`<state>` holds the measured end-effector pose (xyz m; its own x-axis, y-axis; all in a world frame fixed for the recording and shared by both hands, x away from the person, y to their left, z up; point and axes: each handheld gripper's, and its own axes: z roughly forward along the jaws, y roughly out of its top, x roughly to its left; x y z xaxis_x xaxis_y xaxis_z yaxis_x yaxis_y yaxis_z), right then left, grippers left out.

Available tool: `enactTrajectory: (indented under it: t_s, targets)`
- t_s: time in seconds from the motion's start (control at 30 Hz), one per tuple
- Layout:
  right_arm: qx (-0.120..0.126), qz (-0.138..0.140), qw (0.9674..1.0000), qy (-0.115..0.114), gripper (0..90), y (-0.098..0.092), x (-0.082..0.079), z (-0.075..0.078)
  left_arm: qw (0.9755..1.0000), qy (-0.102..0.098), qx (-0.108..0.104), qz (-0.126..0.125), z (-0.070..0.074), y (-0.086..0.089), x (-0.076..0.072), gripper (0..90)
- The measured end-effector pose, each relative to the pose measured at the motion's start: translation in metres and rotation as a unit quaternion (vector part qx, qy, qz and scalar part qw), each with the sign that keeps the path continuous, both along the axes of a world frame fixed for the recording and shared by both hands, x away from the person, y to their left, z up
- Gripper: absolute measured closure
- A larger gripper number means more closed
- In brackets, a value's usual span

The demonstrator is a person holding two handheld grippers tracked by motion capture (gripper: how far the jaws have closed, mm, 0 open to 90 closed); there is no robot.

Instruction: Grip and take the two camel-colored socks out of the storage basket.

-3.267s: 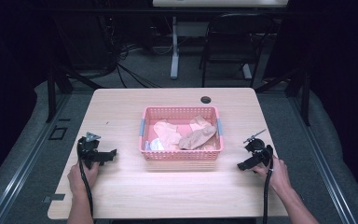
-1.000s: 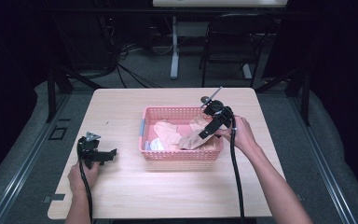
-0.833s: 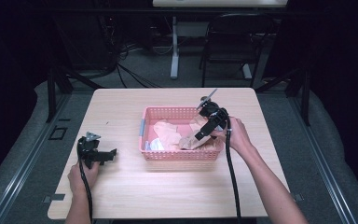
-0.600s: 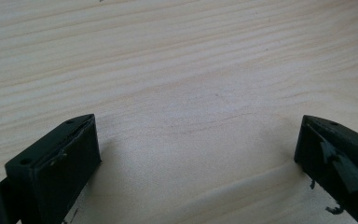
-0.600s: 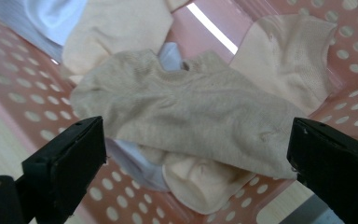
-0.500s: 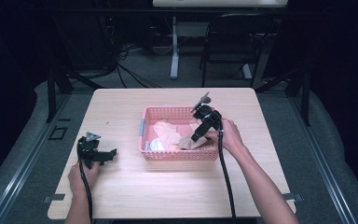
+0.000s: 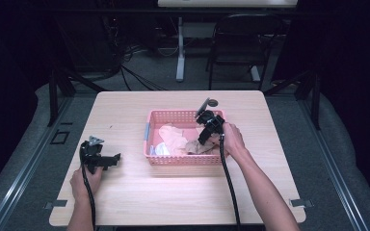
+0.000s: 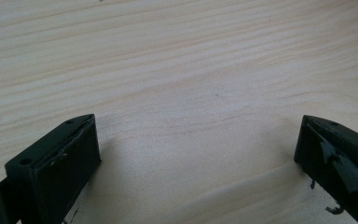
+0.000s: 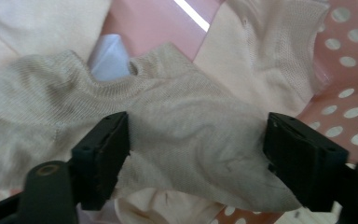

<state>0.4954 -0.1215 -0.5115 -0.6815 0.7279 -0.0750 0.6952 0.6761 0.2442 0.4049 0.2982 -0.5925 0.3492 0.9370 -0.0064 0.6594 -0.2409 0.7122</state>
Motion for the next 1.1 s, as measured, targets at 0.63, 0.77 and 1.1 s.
enactTrajectory:
  t_s: [0.63, 0.77, 1.1]
  targets:
    - [0.015, -0.014, 0.9996, 0.019, 85.0, -0.002, -0.001, -0.006, 1.0, -0.001, 0.0, 0.001, 0.0, 0.0, 0.0, 0.0]
    - [0.035, -0.016, 0.9992, 0.009, 85.3, -0.004, -0.007, 0.0, 1.0, 0.0, 0.0, 0.001, 0.0, 0.0, 0.0, 0.0]
    - [0.058, -0.002, 0.9983, 0.004, 85.4, -0.011, -0.016, 0.027, 1.0, 0.0, 0.0, 0.001, 0.0, 0.0, 0.0, 0.0]
